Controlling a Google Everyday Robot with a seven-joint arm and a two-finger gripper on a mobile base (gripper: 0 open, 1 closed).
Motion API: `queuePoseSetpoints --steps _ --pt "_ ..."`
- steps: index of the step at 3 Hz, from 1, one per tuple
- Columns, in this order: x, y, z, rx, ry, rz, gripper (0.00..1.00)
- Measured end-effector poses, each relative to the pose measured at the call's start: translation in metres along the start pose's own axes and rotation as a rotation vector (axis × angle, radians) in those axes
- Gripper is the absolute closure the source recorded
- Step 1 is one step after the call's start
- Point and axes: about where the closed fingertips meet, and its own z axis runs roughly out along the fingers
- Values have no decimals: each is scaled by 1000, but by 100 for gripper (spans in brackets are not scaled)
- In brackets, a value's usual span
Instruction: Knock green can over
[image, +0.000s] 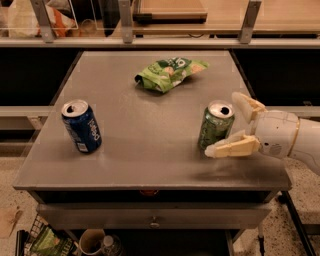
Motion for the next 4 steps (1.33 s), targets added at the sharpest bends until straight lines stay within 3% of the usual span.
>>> queuePoseSetpoints --steps 1,3,4 --pt "2 9 6 -38 -10 3 18" --pt "-2 18 13 -87 -43 -8 64" --pt "-27 18 17 -79 -29 9 88"
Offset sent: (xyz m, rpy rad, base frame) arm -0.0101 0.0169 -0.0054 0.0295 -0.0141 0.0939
